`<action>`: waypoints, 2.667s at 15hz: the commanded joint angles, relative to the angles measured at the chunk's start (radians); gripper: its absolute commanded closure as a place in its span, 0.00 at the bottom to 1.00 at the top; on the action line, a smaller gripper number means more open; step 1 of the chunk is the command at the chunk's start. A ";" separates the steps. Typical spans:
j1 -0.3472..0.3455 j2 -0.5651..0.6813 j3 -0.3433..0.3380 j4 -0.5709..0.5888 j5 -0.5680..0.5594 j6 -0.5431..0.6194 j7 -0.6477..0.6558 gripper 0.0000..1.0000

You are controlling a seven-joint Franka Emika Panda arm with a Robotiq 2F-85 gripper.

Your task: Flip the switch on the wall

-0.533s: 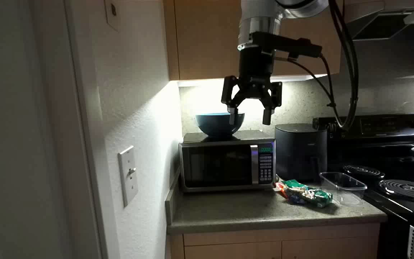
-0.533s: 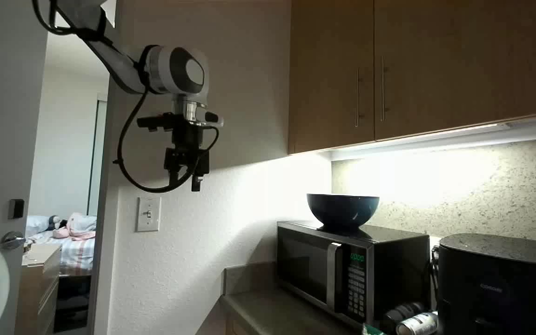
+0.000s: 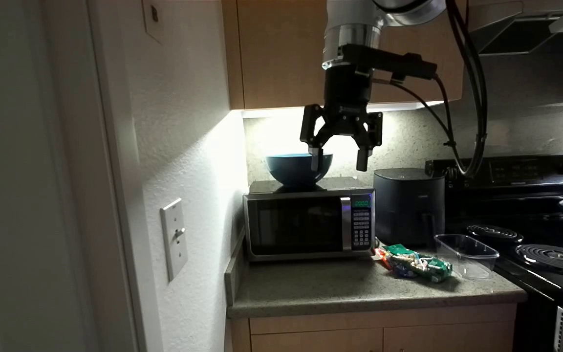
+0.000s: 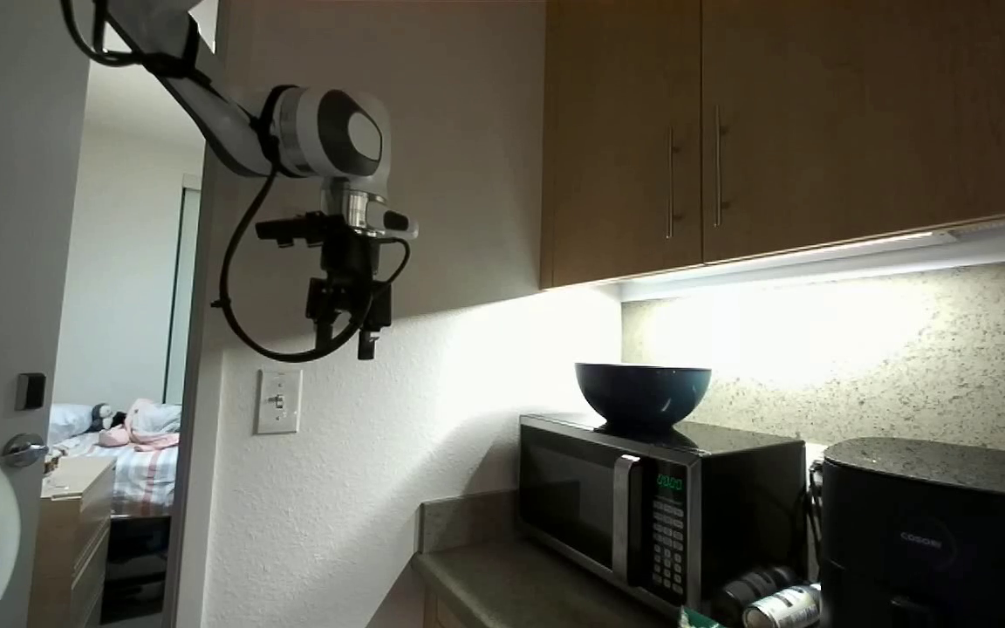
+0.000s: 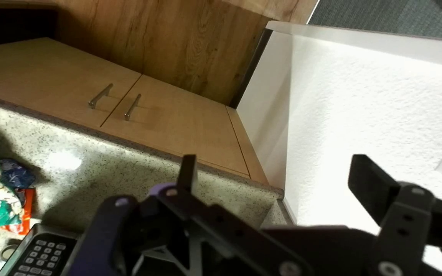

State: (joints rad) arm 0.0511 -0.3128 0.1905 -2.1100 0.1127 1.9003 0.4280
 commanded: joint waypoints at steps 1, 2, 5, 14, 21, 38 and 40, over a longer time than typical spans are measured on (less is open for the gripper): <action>0.033 0.049 0.001 0.016 0.009 0.009 -0.051 0.00; 0.046 0.071 0.002 0.025 0.018 0.009 -0.067 0.00; 0.076 0.124 0.010 0.038 0.016 0.029 -0.092 0.00; 0.142 0.177 0.025 0.024 0.001 0.086 -0.174 0.00; 0.167 0.225 0.054 -0.012 0.057 0.307 -0.102 0.00; 0.205 0.397 0.068 0.021 0.121 0.704 0.101 0.00; 0.217 0.410 0.074 0.033 0.150 0.736 0.094 0.00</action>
State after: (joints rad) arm 0.2496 0.0701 0.2565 -2.1030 0.2096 2.5877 0.5050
